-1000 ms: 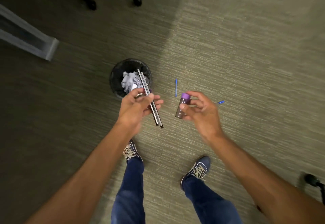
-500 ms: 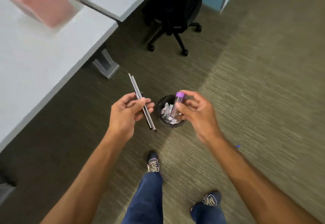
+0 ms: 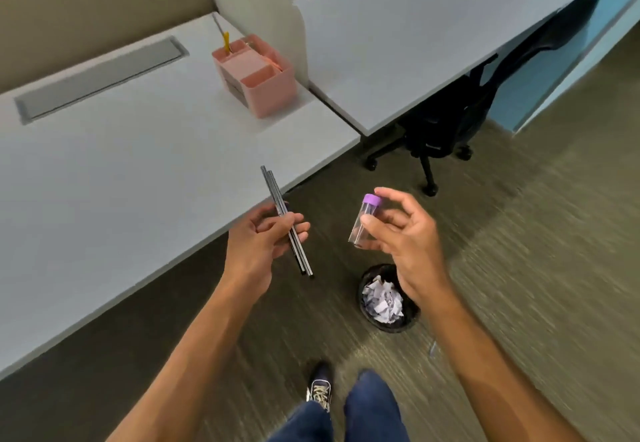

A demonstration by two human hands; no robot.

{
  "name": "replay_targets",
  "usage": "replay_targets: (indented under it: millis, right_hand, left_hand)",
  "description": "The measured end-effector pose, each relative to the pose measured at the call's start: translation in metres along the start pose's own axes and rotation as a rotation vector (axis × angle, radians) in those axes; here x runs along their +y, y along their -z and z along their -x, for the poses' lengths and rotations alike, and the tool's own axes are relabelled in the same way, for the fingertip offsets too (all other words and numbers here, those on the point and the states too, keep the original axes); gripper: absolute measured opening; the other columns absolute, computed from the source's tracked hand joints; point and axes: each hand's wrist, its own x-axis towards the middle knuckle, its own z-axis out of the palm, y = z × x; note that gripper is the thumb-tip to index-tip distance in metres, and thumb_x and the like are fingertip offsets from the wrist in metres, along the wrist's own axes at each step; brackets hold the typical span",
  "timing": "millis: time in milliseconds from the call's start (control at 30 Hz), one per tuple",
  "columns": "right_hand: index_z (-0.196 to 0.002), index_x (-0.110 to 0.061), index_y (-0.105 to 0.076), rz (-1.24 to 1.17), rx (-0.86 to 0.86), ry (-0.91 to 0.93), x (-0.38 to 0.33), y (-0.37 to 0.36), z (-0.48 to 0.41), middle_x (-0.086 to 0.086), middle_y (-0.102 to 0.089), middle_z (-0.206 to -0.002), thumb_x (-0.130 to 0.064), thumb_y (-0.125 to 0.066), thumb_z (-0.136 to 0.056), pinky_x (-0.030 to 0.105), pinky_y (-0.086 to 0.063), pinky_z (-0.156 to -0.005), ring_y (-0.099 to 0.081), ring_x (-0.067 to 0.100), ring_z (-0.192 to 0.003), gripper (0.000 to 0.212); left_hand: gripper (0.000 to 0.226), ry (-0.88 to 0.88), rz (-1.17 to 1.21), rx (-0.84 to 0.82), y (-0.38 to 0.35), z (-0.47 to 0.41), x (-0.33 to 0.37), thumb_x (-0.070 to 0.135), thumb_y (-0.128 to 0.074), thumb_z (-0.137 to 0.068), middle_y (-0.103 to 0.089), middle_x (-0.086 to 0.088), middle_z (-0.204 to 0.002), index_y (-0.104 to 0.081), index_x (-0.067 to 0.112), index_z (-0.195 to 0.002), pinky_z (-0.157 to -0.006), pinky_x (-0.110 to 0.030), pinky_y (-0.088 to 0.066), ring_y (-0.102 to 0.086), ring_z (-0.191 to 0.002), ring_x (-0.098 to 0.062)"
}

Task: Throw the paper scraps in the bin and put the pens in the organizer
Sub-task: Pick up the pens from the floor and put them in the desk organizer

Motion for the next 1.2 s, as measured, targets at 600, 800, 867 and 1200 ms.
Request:
replay_targets:
  millis: [600,800,867,1200]
  right_hand:
    - [-0.111,-0.039,-0.071,0.205,-0.268,0.082,-0.050,-0.076,-0.175,-0.006,-0.077,-0.104,-0.004,-0.083,-0.076,0.027,-0.061,-0.084,-0.072,0.012,-0.103,0.050]
    - [-0.110,-0.033,-0.070,0.266,-0.265,0.097,-0.064,-0.100,-0.231,-0.007,-0.074,-0.103,-0.010,-0.085,-0.077,0.046,-0.062,-0.086,-0.074,0.020,-0.099,0.043]
    - [-0.109,-0.032,-0.069,0.331,-0.245,0.154,-0.067,-0.109,-0.250,-0.010,-0.076,-0.099,-0.016,-0.085,-0.078,0.043,-0.062,-0.086,-0.075,0.016,-0.095,0.039]
    - [-0.117,-0.018,-0.067,0.632,-0.243,0.365,-0.053,-0.177,-0.356,0.000,-0.071,-0.111,-0.014,-0.078,-0.085,0.008,-0.054,-0.077,-0.071,0.015,-0.096,0.033]
  left_hand:
    - [0.030,-0.106,0.090,0.213,-0.021,-0.097,0.084,0.016,-0.073,-0.091,-0.081,-0.008,-0.097,-0.062,0.013,-0.118,-0.070,-0.031,-0.063,-0.079,-0.089,-0.029]
    - [0.033,-0.120,0.127,0.263,-0.027,-0.136,0.103,0.013,-0.075,-0.090,-0.080,-0.012,-0.097,-0.061,0.009,-0.120,-0.078,-0.040,-0.065,-0.079,-0.089,-0.032]
    - [0.034,-0.112,0.142,0.273,-0.026,-0.150,0.110,0.012,-0.075,-0.090,-0.080,-0.012,-0.097,-0.062,0.009,-0.121,-0.077,-0.038,-0.065,-0.079,-0.089,-0.032]
    - [0.034,-0.082,0.179,0.271,0.000,-0.224,0.140,0.007,-0.073,-0.090,-0.079,-0.016,-0.098,-0.061,0.005,-0.122,-0.087,-0.047,-0.063,-0.078,-0.091,-0.034]
